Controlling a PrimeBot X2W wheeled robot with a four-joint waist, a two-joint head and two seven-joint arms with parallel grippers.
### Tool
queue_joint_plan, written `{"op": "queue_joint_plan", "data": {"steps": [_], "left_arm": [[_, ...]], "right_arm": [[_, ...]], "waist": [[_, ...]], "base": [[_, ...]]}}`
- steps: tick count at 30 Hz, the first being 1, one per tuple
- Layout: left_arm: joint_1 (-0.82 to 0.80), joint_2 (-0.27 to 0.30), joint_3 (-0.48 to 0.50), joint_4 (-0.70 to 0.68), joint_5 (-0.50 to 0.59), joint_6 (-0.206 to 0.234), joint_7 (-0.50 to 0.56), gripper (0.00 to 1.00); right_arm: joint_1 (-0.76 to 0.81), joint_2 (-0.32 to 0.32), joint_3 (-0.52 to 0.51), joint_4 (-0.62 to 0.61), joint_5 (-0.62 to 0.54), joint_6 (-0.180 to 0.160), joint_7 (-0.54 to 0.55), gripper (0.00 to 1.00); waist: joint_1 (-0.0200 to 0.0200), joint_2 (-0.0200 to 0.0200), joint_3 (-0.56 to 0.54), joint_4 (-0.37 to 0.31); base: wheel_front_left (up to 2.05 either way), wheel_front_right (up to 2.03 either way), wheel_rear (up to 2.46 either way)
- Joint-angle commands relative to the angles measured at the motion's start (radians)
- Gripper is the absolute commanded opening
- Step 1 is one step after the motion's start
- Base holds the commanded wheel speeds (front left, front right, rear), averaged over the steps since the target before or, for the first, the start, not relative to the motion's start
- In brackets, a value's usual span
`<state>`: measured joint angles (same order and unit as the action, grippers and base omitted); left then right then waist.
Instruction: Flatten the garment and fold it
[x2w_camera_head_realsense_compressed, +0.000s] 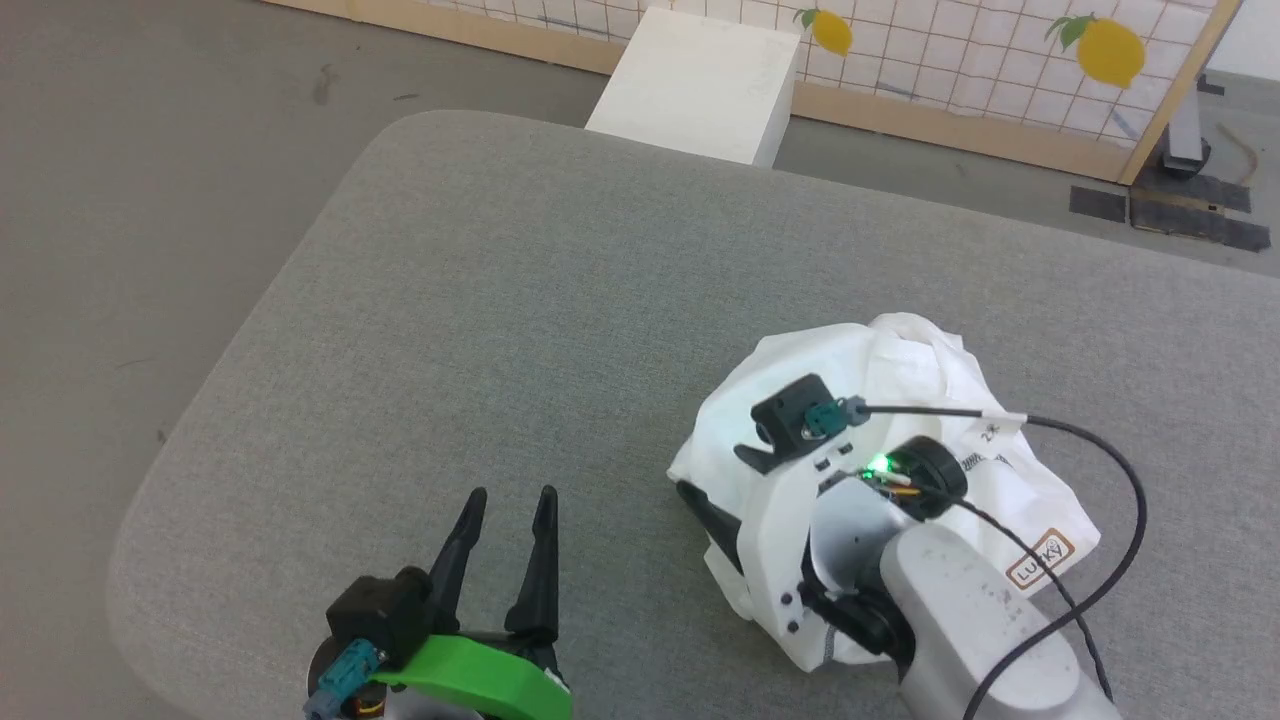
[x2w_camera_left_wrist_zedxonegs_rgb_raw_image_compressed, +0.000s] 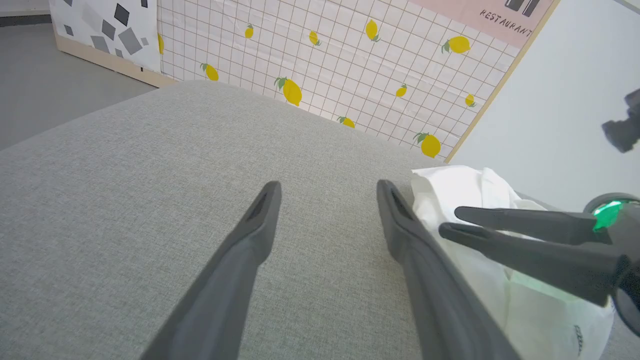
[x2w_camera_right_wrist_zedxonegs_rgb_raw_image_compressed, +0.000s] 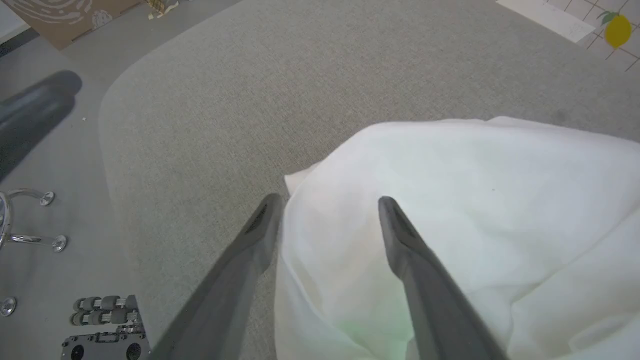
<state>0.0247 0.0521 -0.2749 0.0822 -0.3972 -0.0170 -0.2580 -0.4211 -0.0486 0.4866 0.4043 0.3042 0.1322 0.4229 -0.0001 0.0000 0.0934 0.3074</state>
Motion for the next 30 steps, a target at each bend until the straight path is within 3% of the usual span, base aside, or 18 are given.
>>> {"op": "queue_joint_plan", "data": {"steps": [1,7,15,22,30], "left_arm": [[-0.013,-0.002,0.001,-0.002,-0.001,0.003,-0.004,1.0],[0.014,-0.002,0.029,-0.015,0.012,0.01,-0.004,1.0],[0.031,-0.002,0.035,-0.025,0.012,0.01,-0.004,1.0],[0.015,-0.002,0.015,-0.027,-0.003,0.013,-0.004,1.0],[-0.008,-0.002,0.011,-0.019,-0.005,0.011,-0.004,1.0]], "right_arm": [[-0.028,-0.002,-0.007,-0.003,0.012,-0.002,-0.017,1.0],[-0.041,-0.002,-0.095,-0.074,-0.016,-0.002,-0.026,1.0],[0.008,-0.076,-0.29,-0.243,-0.121,-0.002,0.129,1.0],[0.109,-0.068,-0.355,-0.313,-0.155,-0.002,0.28,1.0],[0.156,-0.048,-0.411,-0.272,-0.213,-0.002,0.308,1.0]], "waist": [[0.0001,0.0,-0.001,-0.001],[0.0001,0.0,-0.018,-0.048],[0.0001,0.0,-0.016,-0.1],[0.0001,0.0,0.011,-0.093],[0.0001,0.0,0.035,-0.043]], "base": [[0.0,0.0,0.0],[0.0,0.0,0.0],[0.0,0.0,0.0],[0.0,0.0,0.0],[0.0,0.0,0.0]]}}
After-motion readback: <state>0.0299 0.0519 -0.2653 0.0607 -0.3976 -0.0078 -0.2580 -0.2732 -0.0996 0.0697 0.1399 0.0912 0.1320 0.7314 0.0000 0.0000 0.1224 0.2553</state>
